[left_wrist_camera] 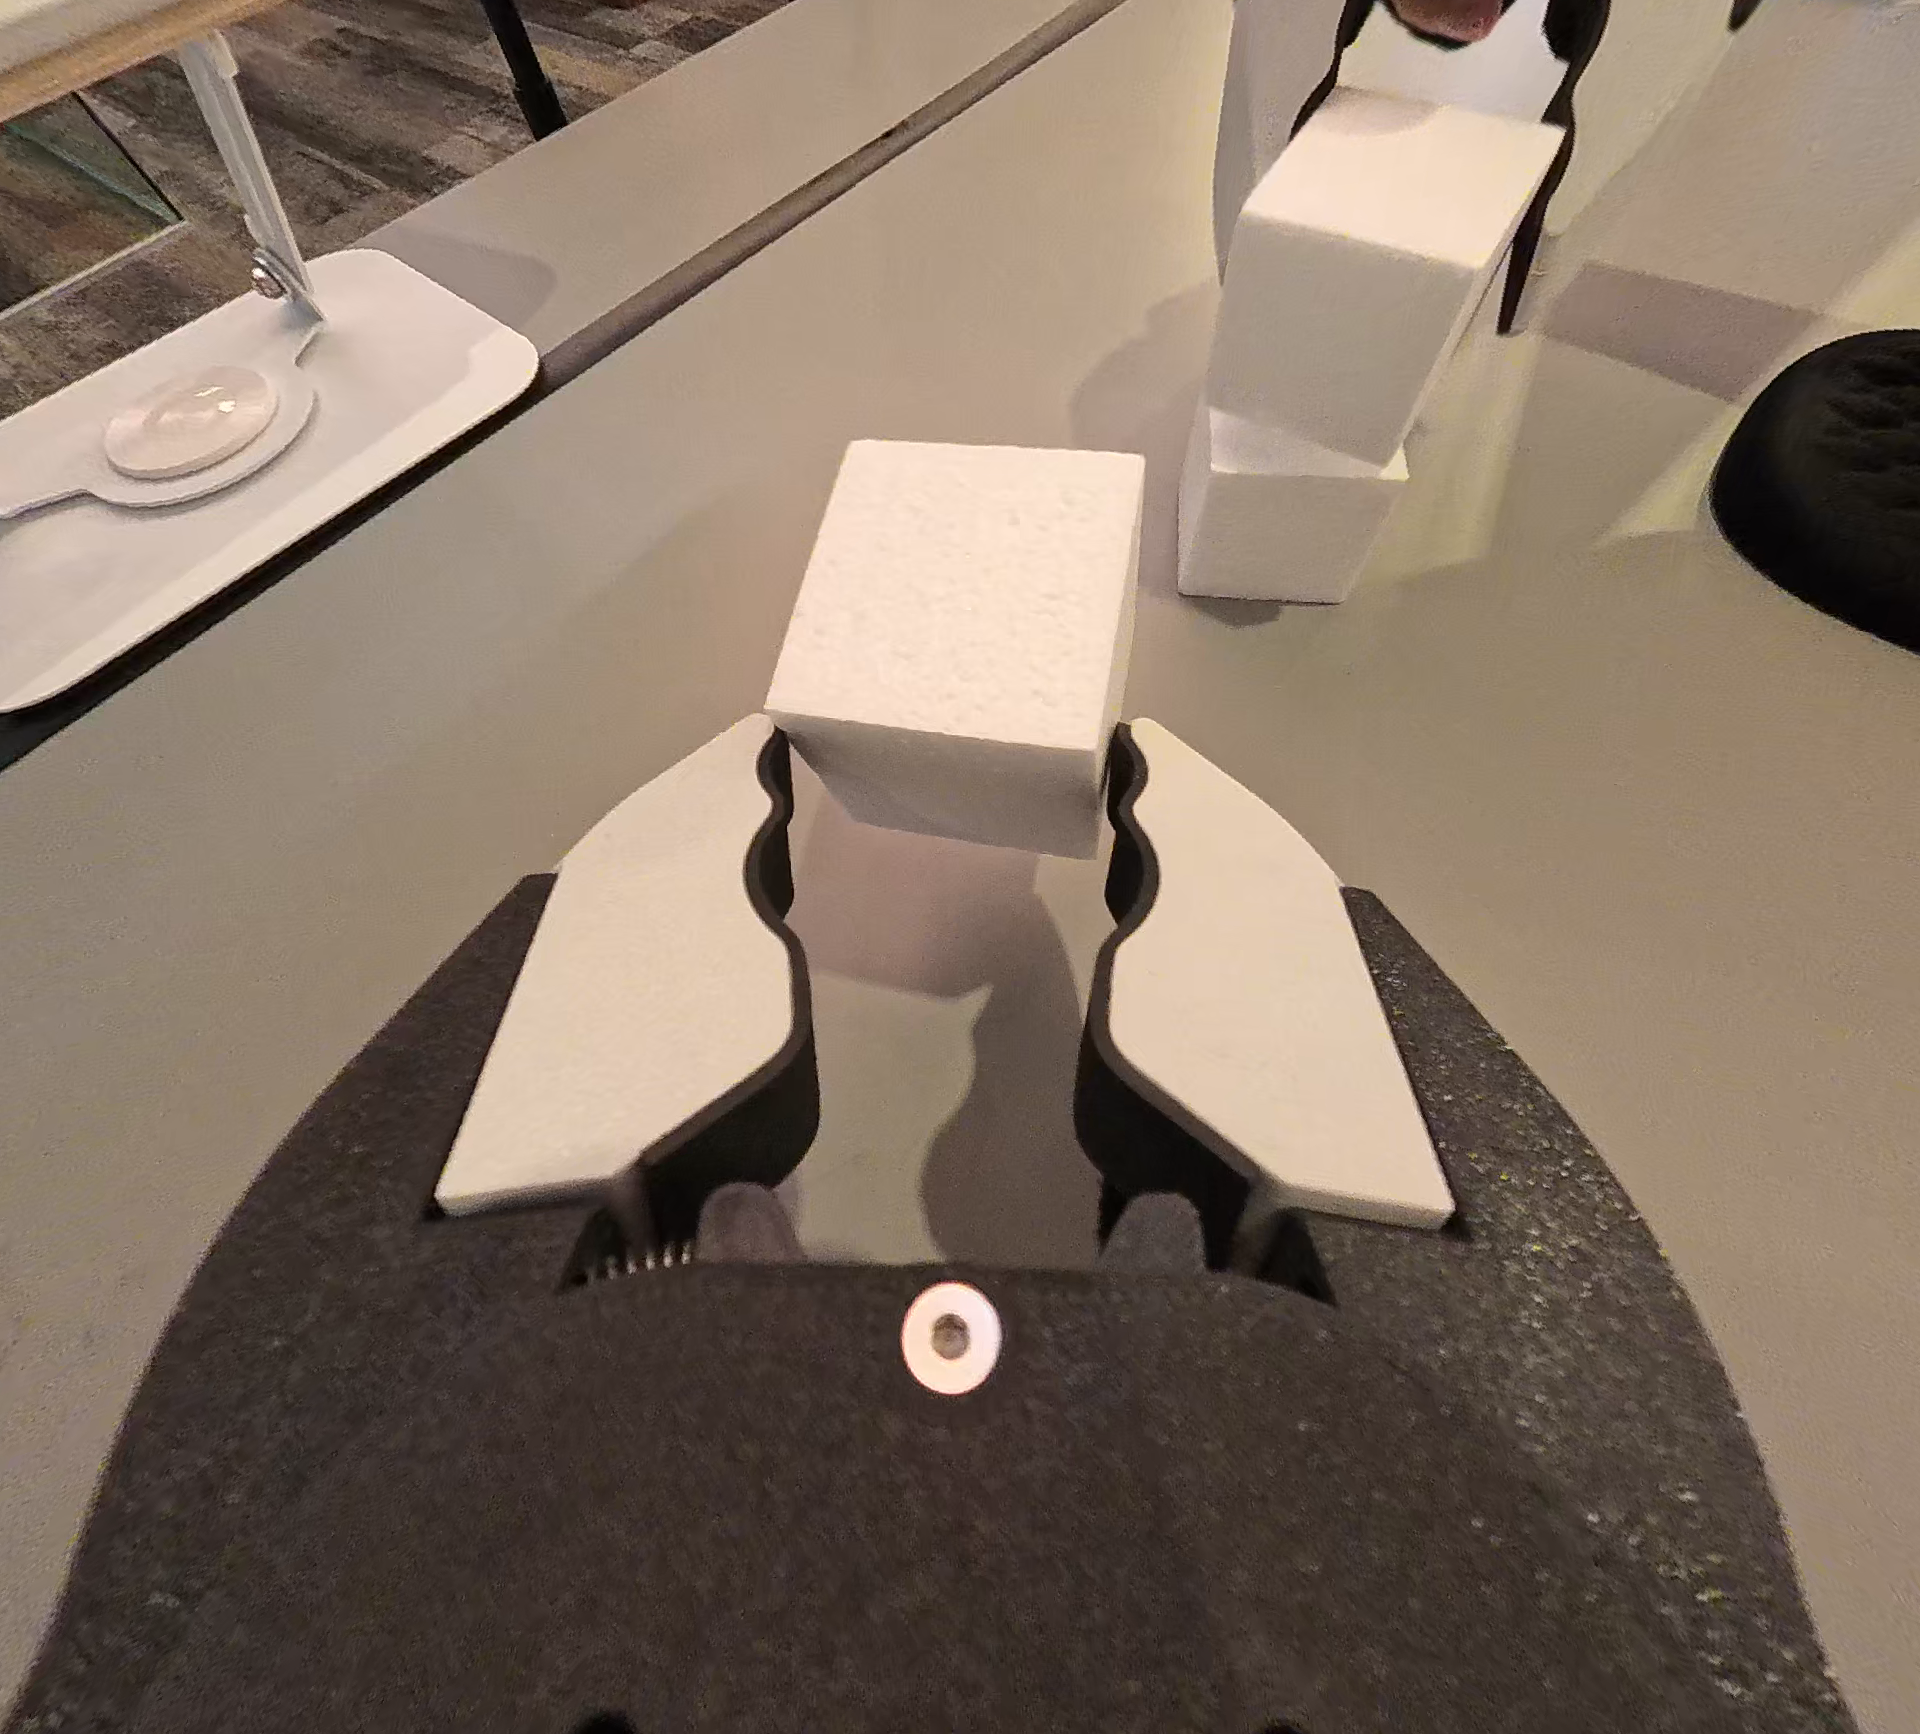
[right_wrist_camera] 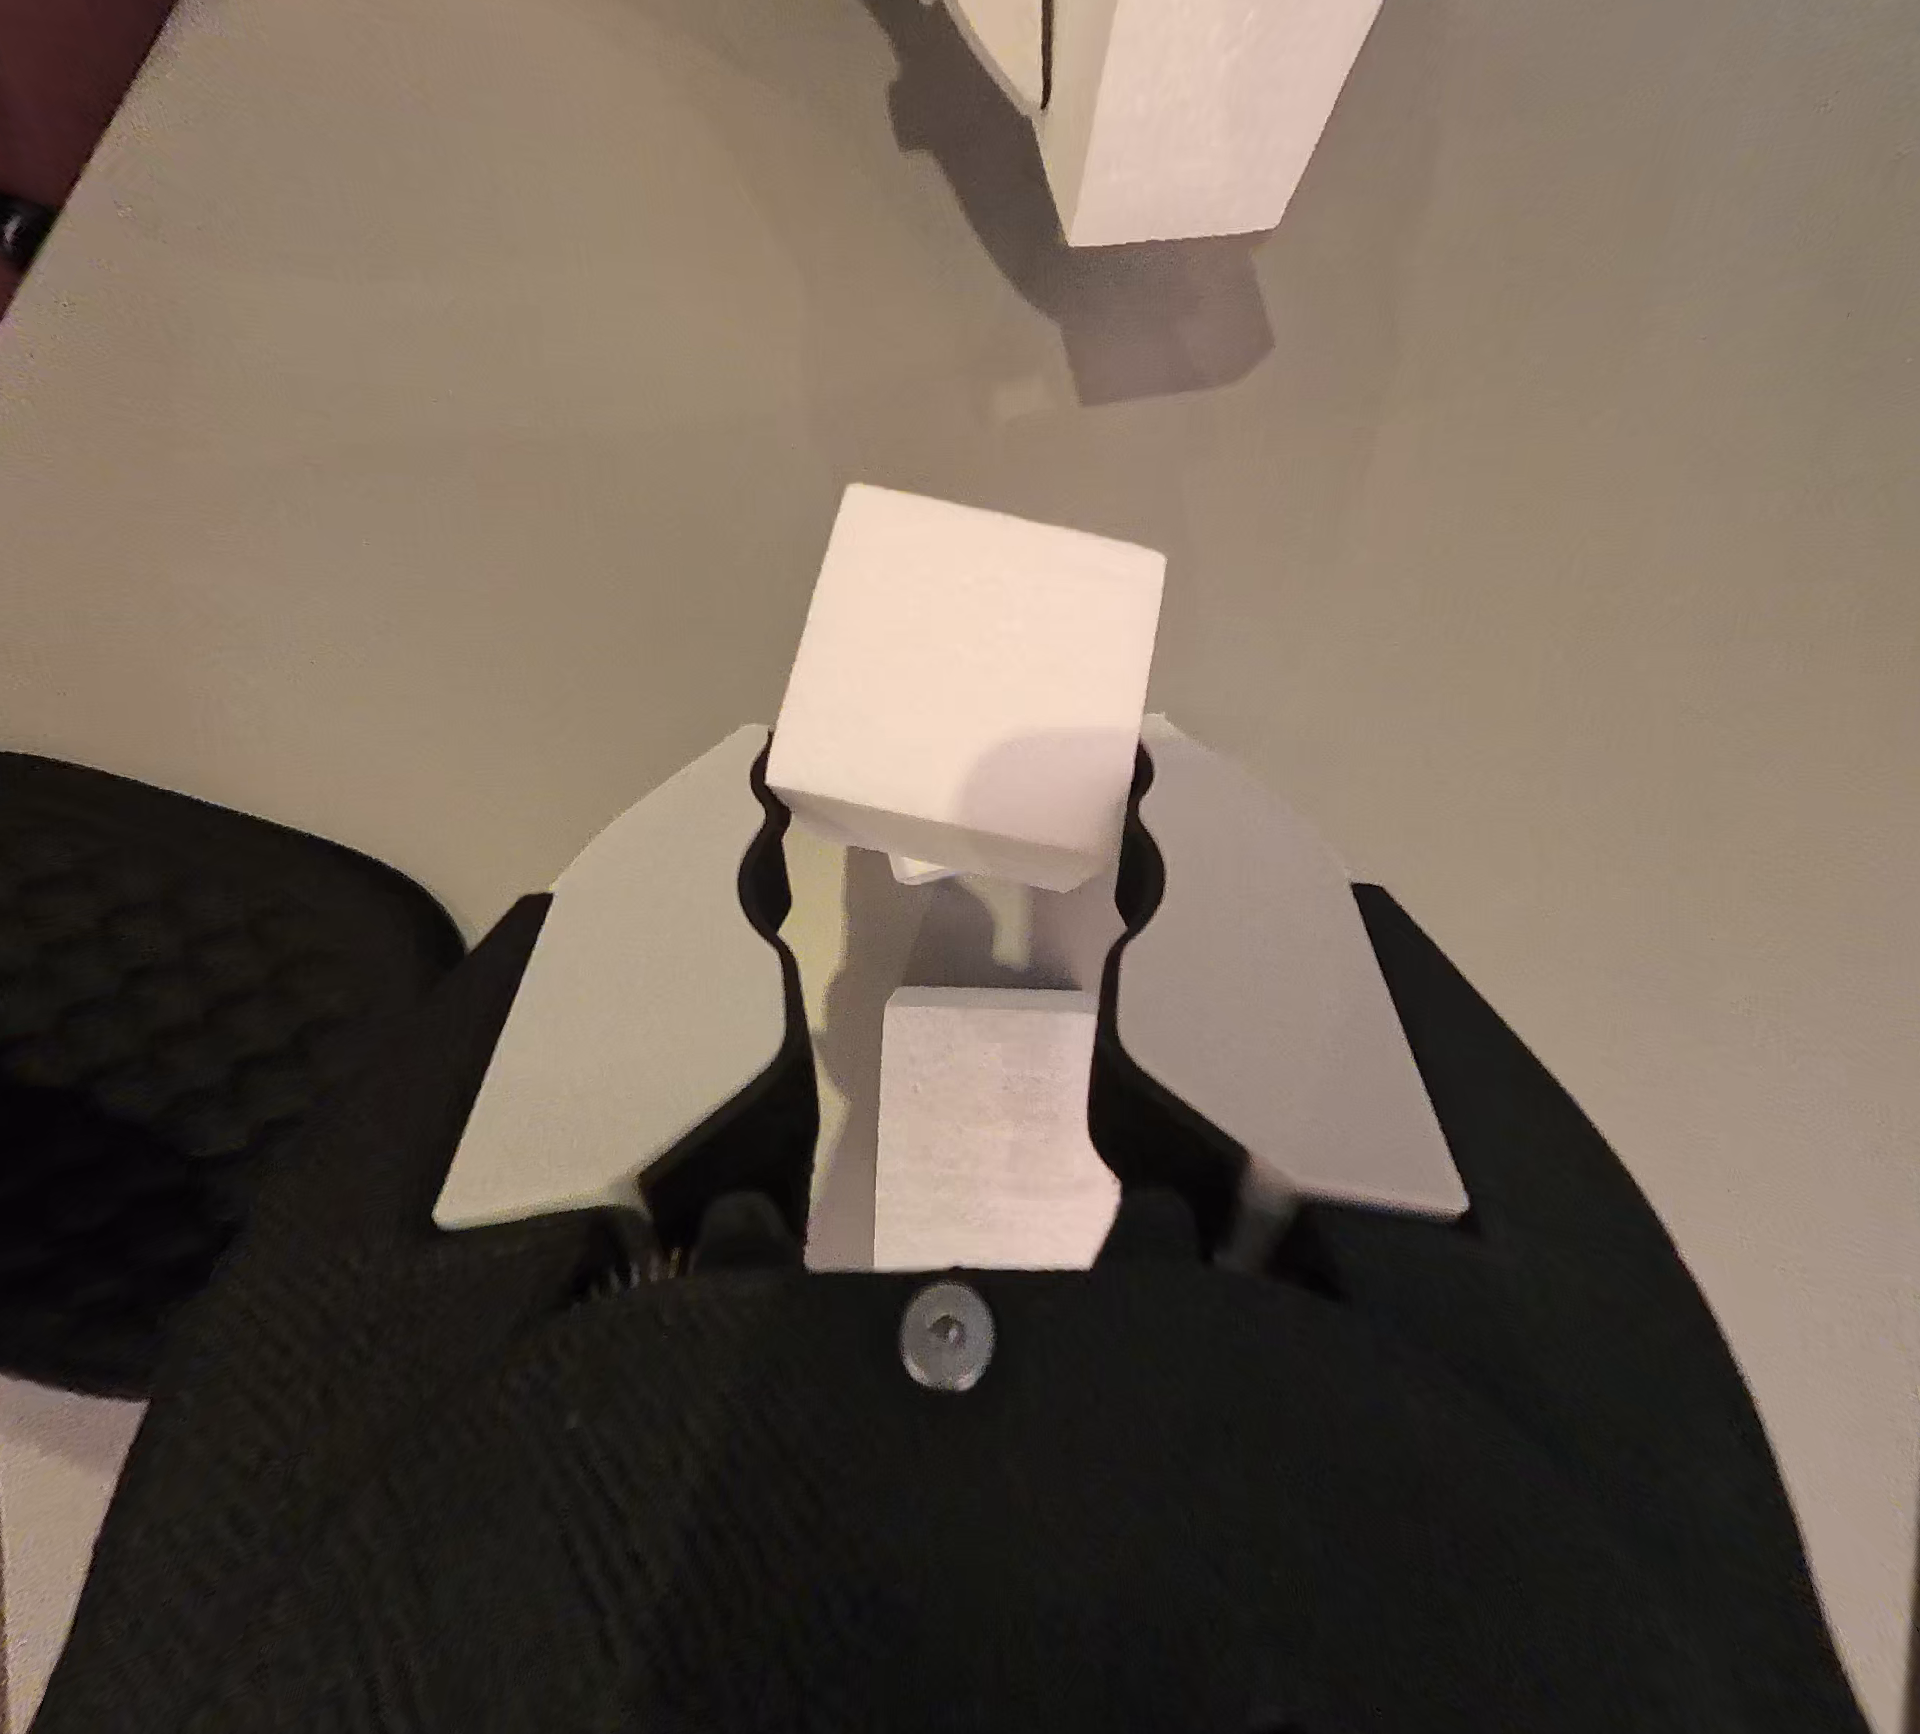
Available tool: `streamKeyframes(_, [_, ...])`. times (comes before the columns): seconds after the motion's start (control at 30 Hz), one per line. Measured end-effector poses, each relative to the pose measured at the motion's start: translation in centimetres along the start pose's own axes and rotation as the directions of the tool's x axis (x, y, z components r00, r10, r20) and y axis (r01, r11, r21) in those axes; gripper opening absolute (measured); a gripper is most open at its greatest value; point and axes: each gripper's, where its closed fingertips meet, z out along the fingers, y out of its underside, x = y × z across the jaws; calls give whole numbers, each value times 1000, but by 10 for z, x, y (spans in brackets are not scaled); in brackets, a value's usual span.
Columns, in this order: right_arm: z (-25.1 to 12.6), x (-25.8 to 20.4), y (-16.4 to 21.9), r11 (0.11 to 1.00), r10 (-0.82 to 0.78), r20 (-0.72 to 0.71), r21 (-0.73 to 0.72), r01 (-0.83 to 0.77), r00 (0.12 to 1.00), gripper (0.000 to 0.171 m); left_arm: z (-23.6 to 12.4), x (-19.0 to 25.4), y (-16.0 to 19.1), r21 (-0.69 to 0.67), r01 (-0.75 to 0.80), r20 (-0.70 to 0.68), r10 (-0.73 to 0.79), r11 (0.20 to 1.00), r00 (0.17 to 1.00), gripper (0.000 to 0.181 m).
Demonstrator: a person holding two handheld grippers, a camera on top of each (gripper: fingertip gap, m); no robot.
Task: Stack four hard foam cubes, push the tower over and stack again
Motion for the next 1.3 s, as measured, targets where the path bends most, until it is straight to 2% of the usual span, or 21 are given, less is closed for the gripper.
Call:
streamKeyframes(0.2, [8, 3, 9, 1000, 25, 13, -8, -25, 1000, 63, 3, 4, 1, -30, -36, 5, 36, 999, 999, 58])
streamKeyframes(0.27, [8, 4, 10, 999, 50, 2, -3, -50, 999, 70, 3, 7, -1, -28, -44, 0, 44, 999, 999, 58])
streamKeyframes(0.4, [-12, 1, -5, 995, 29, -48, 99, -24, 998, 79, -8, 24, -26, 72, -36, -61, 40, 997, 997, 58])
streamKeyframes(0.47, [-28, -1, -20, 981, 18, -95, 195, 0, 995, 79, -14, 31, -38, 124, -38, -82, 48, 992, 995, 58])
streamKeyframes(0.53, [-36, 0, -25, 974, 26, -140, 227, 7, 990, 78, -16, 33, -43, 146, -10, -95, 24, 989, 995, 58])
streamKeyframes(0.77, [-37, 16, -28, 962, 265, -263, 129, -239, 928, 72, -9, 26, -31, 79, -8, -63, 13, 997, 998, 58])
streamKeyframes(0.83, [-34, 11, -31, 980, 189, -299, 0, -198, 935, 72, -7, 28, -30, 71, -13, -71, 18, 997, 997, 58])
streamKeyframes(0.93, [-24, 0, -27, 967, 5, -261, -245, -71, 965, 73, -8, 28, -28, 58, -26, -64, 30, 998, 998, 58])
streamKeyframes(1.0, [-20, 5, -18, 934, 32, -249, -338, -118, 968, 73, -9, 25, -25, 44, -41, -45, 43, 998, 998, 58])
streamKeyframes(1.1, [-14, 8, -7, 898, 102, -214, -400, -182, 971, 72, -10, 22, -21, 30, -45, -38, 46, 999, 998, 58])
streamKeyframes(1.2, [-8, 7, -2, 888, 90, -193, -429, -166, 977, 55, -11, 20, -20, 28, -30, -44, 31, 999, 999, 58])
streamKeyframes(1.3, [-10, 5, -8, 899, 64, -155, -419, -125, 986, 55, -12, 21, -21, 34, -23, -51, 25, 999, 998, 58])
